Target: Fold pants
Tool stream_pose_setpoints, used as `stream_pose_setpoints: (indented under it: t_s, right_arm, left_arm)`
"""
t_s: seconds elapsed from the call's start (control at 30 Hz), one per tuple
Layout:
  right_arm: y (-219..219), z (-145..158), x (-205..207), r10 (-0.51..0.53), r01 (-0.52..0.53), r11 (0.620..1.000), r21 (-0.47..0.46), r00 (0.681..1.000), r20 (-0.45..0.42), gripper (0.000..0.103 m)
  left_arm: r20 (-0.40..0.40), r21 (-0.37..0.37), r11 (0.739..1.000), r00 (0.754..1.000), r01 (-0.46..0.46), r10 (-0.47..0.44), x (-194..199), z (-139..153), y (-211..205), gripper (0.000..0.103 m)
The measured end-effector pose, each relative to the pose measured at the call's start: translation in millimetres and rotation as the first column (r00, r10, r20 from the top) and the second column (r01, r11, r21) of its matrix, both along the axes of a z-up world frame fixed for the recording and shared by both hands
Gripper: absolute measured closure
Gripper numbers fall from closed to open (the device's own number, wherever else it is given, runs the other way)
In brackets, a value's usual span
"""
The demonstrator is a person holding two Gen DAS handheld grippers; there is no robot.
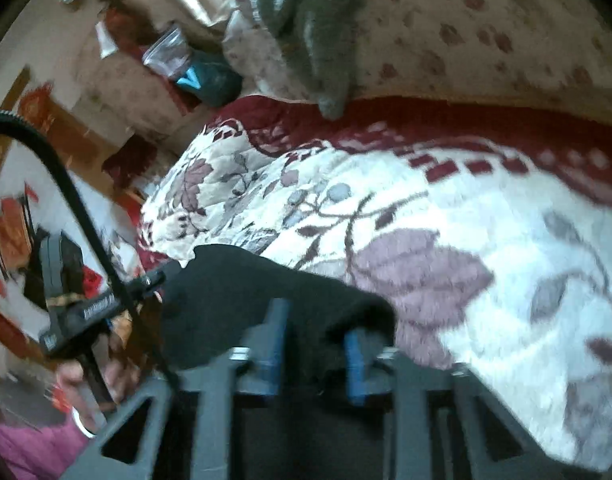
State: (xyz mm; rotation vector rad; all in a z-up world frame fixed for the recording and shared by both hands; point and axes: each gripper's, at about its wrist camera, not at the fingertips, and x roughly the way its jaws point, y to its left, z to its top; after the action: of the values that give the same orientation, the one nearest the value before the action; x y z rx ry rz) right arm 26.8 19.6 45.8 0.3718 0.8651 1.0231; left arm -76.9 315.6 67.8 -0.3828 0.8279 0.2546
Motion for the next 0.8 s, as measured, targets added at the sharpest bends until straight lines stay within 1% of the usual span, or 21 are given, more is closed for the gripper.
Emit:
stream_pose_setpoints:
  t_s: [0.03, 0.07, 0.13, 0.27, 0.37, 0.43, 0.5, 0.57, 0.73, 0.8]
  right_arm:
    - [-0.5, 2.2, -0.5, -0.014, 0.015, 1.000, -0.004, 1.000, 0.024, 0.093]
    - [-4.8, 4.0, -1.6, -0.033, 0.032, 0.999, 0.025, 0.999, 0.041, 0.093]
    - [-10.1, 2.9, -2.2, -0.071, 0.069, 0.996, 0.059, 0.997, 0.041, 0.093]
    - [-2.0, -11.2, 1.1, -0.099, 0.099, 0.995, -0.006, 0.995, 0.010, 0.093]
    - [-1.3, -9.5, 5.2, -0.091, 0.091, 0.996, -0.022, 0.996, -0.010, 0.092]
    - [-2.7, -8.2, 5.8, -0.093, 0.092, 0.995, -0.033, 0.995, -0.034, 0.088]
    - [-7.3, -6.2, 3.0, -0.106, 0.105, 0.994, -0.032, 0.994, -0.039, 0.078]
    - [-15.8, -0.5, -4.0, -0.125, 0.125, 0.992, -0.015, 0.992, -0.024, 0.072]
    - [-40.5, 11.5, -25.9, -0.135, 0.136, 0.990, 0.040, 0.991, -0.008, 0.072]
    - [-46.7, 14.5, -35.0, -0.141, 0.141, 0.989, 0.036, 0.990, 0.010, 0.072]
  left_arm:
    - [-0.006, 0.001, 1.000, 1.000, -0.027, 0.027, 0.3, -2.2, 9.4, 0.063]
    - [-0.009, 0.000, 0.999, 0.999, -0.038, 0.038, 0.1, -4.0, 14.2, 0.063]
    - [-0.018, 0.001, 0.998, 0.998, -0.058, 0.058, 0.4, -10.4, 22.8, 0.063]
    - [-0.047, -0.008, 0.997, 0.996, -0.078, 0.077, -0.9, -25.1, 27.2, 0.063]
    - [-0.051, 0.009, 0.997, 0.996, -0.075, 0.075, -1.8, -32.8, 25.8, 0.063]
    - [-0.049, 0.020, 0.997, 0.996, -0.075, 0.076, -3.0, -31.8, 24.7, 0.063]
    - [-0.048, 0.032, 0.996, 0.996, -0.078, 0.079, -3.4, -27.8, 22.9, 0.063]
    - [-0.036, 0.034, 0.997, 0.996, -0.075, 0.076, -4.8, -22.9, 21.0, 0.063]
    - [-0.003, 0.036, 0.999, 0.999, -0.038, 0.038, -12.9, -7.4, 0.5, 0.063]
    - [0.004, 0.042, 0.999, 1.000, -0.015, 0.015, -14.6, -3.6, -10.5, 0.063]
